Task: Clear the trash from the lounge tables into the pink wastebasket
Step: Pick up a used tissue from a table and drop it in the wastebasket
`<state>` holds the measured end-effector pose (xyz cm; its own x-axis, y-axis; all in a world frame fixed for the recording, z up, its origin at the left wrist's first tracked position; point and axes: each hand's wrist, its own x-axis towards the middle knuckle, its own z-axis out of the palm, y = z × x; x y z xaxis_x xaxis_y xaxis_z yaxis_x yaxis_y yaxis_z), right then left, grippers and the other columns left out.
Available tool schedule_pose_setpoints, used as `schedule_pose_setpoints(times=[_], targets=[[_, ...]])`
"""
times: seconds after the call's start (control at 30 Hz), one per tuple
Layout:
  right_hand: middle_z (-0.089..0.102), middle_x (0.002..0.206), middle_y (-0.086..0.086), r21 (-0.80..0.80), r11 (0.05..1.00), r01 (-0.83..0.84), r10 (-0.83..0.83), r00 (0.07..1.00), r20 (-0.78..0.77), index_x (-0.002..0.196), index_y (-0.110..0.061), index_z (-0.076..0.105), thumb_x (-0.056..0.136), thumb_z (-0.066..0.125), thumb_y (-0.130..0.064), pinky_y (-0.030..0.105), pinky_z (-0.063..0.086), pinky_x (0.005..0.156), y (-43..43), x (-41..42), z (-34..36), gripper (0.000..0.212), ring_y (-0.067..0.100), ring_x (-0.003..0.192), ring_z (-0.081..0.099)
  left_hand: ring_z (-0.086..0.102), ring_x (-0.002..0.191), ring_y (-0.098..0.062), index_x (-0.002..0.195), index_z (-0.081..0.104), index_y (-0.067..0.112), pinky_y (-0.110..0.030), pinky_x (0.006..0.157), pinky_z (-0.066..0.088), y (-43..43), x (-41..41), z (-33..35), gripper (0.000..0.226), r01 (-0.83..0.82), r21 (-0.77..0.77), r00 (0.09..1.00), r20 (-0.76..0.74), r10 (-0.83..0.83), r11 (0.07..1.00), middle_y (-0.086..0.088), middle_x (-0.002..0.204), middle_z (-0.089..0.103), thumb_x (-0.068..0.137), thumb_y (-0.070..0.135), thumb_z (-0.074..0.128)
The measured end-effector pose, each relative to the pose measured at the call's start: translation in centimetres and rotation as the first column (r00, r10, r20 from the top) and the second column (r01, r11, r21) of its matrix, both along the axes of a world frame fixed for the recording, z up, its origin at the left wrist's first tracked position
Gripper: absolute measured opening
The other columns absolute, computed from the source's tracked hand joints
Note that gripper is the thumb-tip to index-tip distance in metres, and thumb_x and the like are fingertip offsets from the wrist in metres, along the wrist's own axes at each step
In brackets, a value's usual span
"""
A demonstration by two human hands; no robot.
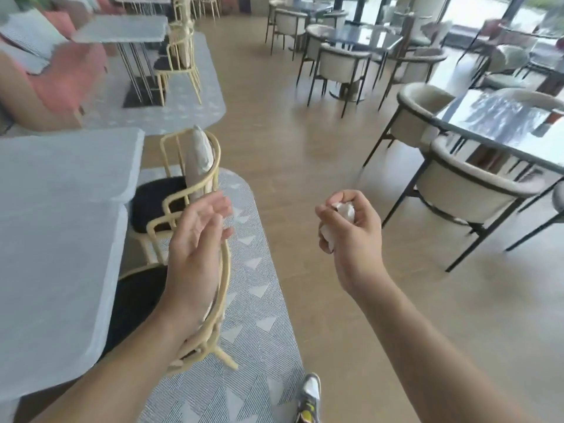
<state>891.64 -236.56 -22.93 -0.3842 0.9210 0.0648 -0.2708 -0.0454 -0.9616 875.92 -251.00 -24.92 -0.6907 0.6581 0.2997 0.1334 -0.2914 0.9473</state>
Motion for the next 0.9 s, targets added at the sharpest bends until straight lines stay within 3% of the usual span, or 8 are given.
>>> schedule_pose_setpoints(times=[0.2,0.47,0.63,0.9], targets=[[0.052,0.062,-0.007,0.008,1.000,-0.020,0.020,1.000,0.023,0.074,-0.028,0.060,0.079,0.071,-0.013,0.024,0.035,0.044,14.2,-2.4,2.1,0.020,0.014,0.045,0.040,0.063,0.134,-0.017,0.125,0.069,0.045,-0.040,0.103,0.053,13.7,-1.9,1.6,0.028,-0.022,0.022,1.000,0.015,0.021,1.000,0.006,0.137,0.069,0.105,0.034,0.052],[0.055,0.061,-0.009,0.031,1.000,-0.003,0.003,1.000,0.019,0.079,-0.022,0.062,0.079,0.071,-0.013,0.028,0.040,0.043,28.2,-8.5,2.4,0.013,0.017,0.043,0.042,0.063,0.133,-0.016,0.129,0.065,0.035,-0.034,0.100,0.055,27.5,-7.5,2.5,0.030,-0.068,0.036,0.998,0.022,0.067,0.997,0.004,0.138,0.069,0.102,0.039,0.053],[0.053,0.061,-0.006,0.043,0.999,-0.010,0.009,1.000,0.009,0.078,-0.024,0.065,0.081,0.070,-0.011,0.028,0.042,0.045,37.2,-15.3,1.3,0.014,0.020,0.046,0.042,0.063,0.134,-0.017,0.131,0.065,0.035,-0.036,0.102,0.055,36.0,-14.4,1.3,0.033,-0.076,0.058,0.997,0.018,0.075,0.995,0.004,0.139,0.069,0.100,0.042,0.056],[0.059,0.068,-0.008,0.058,0.998,0.013,-0.014,1.000,0.021,0.073,-0.027,0.068,0.081,0.069,-0.013,0.030,0.045,0.047,51.8,-30.7,1.4,0.017,0.018,0.049,0.048,0.064,0.132,-0.014,0.129,0.064,0.030,-0.030,0.100,0.057,50.4,-29.0,1.5,0.029,-0.114,0.066,0.992,0.058,0.110,0.991,0.006,0.134,0.071,0.102,0.026,0.052]])
